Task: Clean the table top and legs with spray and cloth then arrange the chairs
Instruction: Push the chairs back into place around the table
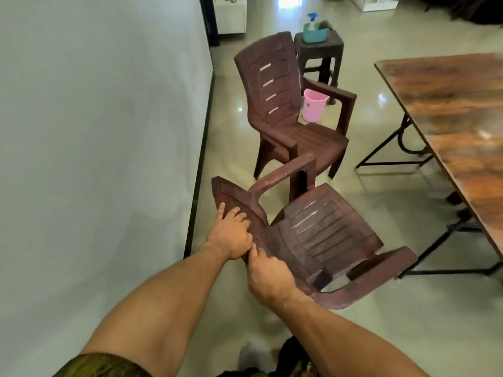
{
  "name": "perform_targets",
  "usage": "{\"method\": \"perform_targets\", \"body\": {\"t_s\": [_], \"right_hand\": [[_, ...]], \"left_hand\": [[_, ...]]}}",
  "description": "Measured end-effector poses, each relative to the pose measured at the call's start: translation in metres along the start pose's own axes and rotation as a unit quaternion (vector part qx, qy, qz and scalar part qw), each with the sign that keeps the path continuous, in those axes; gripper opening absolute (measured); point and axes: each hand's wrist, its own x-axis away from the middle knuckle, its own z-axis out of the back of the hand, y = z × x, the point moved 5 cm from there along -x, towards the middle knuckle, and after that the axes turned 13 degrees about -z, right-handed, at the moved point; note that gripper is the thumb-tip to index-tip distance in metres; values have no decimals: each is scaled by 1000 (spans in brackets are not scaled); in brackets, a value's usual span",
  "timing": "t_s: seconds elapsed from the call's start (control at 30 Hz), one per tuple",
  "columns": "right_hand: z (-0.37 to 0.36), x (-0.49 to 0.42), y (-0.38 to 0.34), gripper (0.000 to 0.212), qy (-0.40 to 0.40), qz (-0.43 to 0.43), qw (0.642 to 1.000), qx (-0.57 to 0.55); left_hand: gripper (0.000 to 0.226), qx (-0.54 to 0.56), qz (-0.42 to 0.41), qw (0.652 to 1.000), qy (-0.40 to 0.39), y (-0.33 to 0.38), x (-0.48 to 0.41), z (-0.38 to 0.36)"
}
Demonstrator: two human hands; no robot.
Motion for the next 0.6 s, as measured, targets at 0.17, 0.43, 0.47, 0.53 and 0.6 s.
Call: {"method": "perform_targets", "body": {"t_s": [0.17,0.43,0.47,0.53,0.6], "right_hand": [[11,3,45,43,7,-119,990,-77],[-3,35,75,38,-15,-241,969,-59],[-2,35,80,38,-12,-253,965,-60],[2,23,91,44,5,-280,956,-88],[9,-1,108,76,27,-313,944,-104]], "left_hand": [[59,35,-29,995,83,25,-23,6],[64,52,-101,987,115,60,-29,-10],[65,49,-112,986,112,64,-35,-8],[66,34,-141,985,96,69,-58,2],[68,6,-168,983,69,71,-87,15]]}}
